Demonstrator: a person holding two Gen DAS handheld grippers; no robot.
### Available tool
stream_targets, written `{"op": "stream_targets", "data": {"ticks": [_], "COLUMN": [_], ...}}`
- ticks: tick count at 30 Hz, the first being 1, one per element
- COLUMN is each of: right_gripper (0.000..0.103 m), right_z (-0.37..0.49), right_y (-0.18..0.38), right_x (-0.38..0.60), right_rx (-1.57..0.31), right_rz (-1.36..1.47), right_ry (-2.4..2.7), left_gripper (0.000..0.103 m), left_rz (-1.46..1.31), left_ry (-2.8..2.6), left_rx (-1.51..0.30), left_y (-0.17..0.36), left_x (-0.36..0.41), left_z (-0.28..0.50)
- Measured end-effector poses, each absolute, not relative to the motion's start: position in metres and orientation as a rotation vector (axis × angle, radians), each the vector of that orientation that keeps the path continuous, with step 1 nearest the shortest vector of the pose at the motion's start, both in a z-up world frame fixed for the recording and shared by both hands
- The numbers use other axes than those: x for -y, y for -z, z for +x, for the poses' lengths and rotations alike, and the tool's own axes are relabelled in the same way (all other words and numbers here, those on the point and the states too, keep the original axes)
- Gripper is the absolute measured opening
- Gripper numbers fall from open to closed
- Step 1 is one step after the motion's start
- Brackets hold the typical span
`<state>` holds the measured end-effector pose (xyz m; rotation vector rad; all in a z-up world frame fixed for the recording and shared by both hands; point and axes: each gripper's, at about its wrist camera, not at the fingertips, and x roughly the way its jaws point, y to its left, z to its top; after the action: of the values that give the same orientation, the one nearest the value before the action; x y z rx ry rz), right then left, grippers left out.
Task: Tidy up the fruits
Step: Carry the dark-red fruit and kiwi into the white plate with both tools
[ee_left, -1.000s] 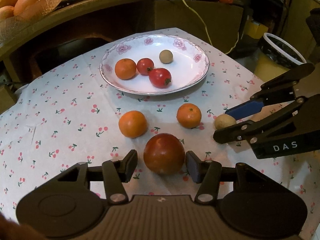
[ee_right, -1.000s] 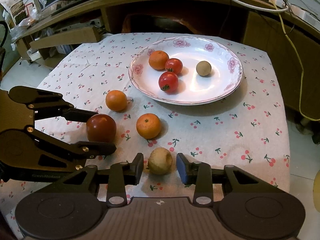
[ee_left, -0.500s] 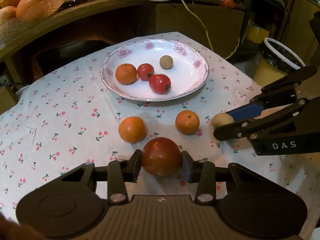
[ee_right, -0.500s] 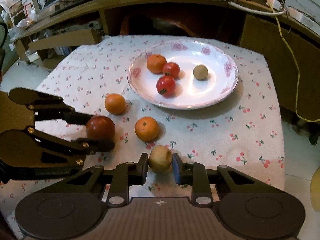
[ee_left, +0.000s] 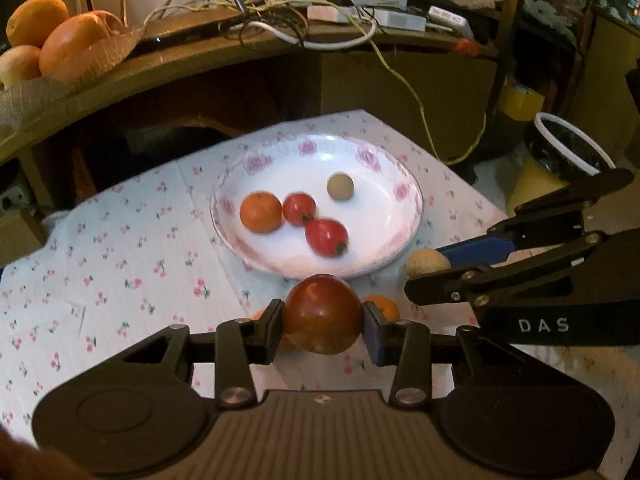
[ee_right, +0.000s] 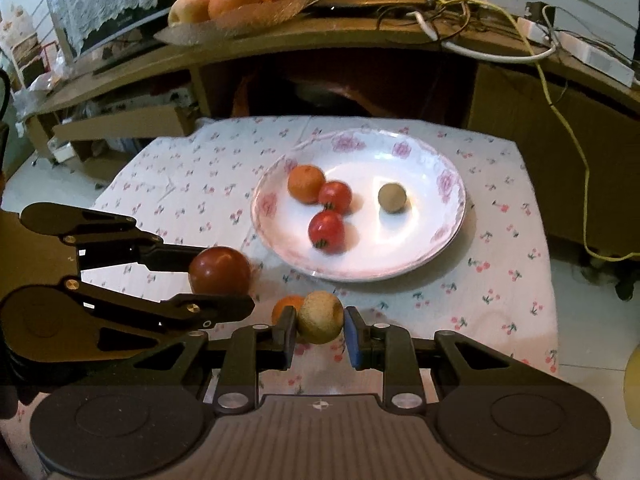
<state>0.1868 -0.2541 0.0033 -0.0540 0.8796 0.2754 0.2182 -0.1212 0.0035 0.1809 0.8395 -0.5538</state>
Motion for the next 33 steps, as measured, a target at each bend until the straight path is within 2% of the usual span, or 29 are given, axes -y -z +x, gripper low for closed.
{"op": "stream_targets", "data": {"ticks": [15, 33], "right_gripper": [0.027, 0.028], "right_z": [0.225, 0.238], "right_y": [-0.007, 0.003], "right_x": [0.258, 0.265], "right_rx": [-0.818, -0.818], "right_rz": [-0.002, 0.018], "right_ry": [-0.192, -0.156], "left_gripper": [0.046, 0.046], "left_rz": [0.169, 0.159], "left_ry": [0.462, 0.453], "left_rx": [-0.811, -0.803], "left_y": [0.001, 0.006], "left_x": [0.129, 0.134], "left_z": [0.262, 0.269]}}
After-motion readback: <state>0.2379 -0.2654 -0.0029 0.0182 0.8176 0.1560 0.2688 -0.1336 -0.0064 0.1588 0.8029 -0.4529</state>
